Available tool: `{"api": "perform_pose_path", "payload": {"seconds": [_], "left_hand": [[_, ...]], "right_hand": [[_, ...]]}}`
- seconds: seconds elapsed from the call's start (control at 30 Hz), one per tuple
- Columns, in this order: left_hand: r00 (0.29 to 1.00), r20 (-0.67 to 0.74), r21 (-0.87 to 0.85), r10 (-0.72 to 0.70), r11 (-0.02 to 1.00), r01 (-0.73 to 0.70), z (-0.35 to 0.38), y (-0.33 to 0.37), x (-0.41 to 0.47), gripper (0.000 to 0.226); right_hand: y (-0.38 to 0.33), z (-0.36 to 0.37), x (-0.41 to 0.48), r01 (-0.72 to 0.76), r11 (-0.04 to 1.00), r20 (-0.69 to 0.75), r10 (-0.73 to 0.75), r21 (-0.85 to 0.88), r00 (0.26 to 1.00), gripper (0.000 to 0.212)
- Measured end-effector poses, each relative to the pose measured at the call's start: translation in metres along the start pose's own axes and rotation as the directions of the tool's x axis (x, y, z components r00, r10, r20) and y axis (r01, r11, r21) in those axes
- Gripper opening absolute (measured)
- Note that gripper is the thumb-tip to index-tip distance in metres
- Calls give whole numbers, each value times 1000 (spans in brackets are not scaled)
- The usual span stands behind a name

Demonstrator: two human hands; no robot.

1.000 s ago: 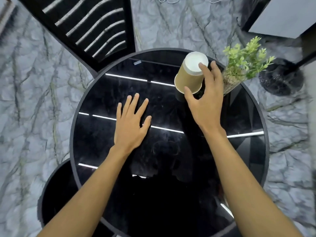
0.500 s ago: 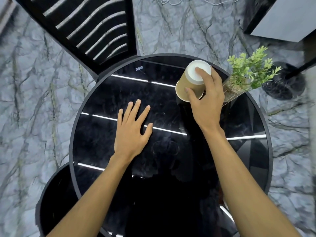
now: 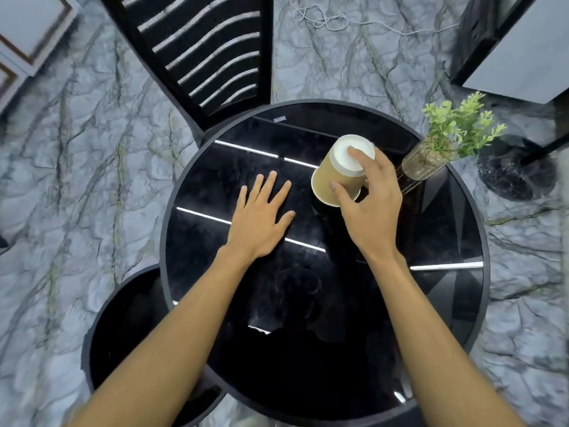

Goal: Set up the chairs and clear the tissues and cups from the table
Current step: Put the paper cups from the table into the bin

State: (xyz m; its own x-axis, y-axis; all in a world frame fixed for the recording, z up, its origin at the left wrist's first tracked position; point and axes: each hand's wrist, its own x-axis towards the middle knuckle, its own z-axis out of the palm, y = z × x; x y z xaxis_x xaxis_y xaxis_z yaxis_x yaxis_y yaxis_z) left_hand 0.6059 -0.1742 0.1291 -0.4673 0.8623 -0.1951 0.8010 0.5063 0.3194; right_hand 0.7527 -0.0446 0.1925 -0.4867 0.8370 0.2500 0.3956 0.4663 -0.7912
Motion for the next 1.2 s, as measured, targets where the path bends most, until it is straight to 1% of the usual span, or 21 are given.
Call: {"api": "perform_pose_path", "payload": {"seconds": [0.07, 0.13, 0.23, 0.33, 0.43, 0.53, 0.63, 0.7, 0.8, 0.87, 1.0, 1.03, 1.07, 1.13, 1.17, 1.2], "left_hand": [[1000, 10, -48, -17, 999, 17, -13, -5, -18, 59], [999, -15, -85, -50, 995, 49, -24, -17, -46, 58], [984, -43, -131, -172, 977, 165, -35, -42, -102, 58], [953, -68, -176, -296, 944, 280, -40, -65, -166, 59], [908, -71, -215, -413, 895, 391, -36, -87, -232, 61], [837, -40, -290, -546, 808, 513, -26, -105, -289, 56], [780, -23, -315, -625, 745, 588, -20, -120, -334, 62], [737, -26, -335, -676, 700, 630, -17, -132, -358, 55], [680, -18, -380, -733, 634, 673, -13, -149, -384, 48], [656, 1, -401, -755, 601, 692, -6, -162, -399, 47], [618, 78, -413, -782, 539, 734, 18, -182, -422, 46], [609, 96, -412, -787, 526, 744, 26, -189, -427, 46], [600, 116, -412, -791, 512, 754, 35, -194, -433, 46], [586, 160, -417, -794, 484, 769, 53, -204, -445, 45], [583, 182, -425, -792, 471, 773, 60, -208, -450, 45], [579, 201, -435, -791, 457, 776, 67, -211, -455, 45]], "right_hand": [[-13, 3, -14, 14, 1000, 33, -14, 16, 999, 54], [-29, 8, -29, 27, 999, 75, -30, 37, 997, 54], [-57, 19, -53, 57, 995, 149, -68, 81, 987, 54], [-86, 32, -78, 82, 988, 228, -111, 135, 967, 54], [-114, 48, -105, 117, 976, 327, -173, 185, 929, 55], [-139, 69, -133, 157, 963, 413, -237, 219, 879, 55], [-162, 92, -161, 177, 954, 478, -276, 241, 834, 54], [-176, 108, -179, 195, 945, 513, -307, 261, 802, 53], [-191, 135, -204, 191, 934, 557, -335, 301, 760, 53], [-196, 154, -220, 176, 932, 585, -337, 315, 738, 54], [-184, 192, -254, 157, 951, 648, -296, 264, 702, 53], [-175, 205, -265, 154, 961, 693, -271, 228, 668, 53], [-163, 217, -278, 164, 971, 754, -239, 174, 611, 52], [-133, 239, -304, 217, 974, 865, -158, 58, 476, 48], [-119, 246, -317, 236, 971, 894, -121, 18, 431, 45], [-107, 251, -327, 241, 970, 911, -90, -10, 401, 43]]}}
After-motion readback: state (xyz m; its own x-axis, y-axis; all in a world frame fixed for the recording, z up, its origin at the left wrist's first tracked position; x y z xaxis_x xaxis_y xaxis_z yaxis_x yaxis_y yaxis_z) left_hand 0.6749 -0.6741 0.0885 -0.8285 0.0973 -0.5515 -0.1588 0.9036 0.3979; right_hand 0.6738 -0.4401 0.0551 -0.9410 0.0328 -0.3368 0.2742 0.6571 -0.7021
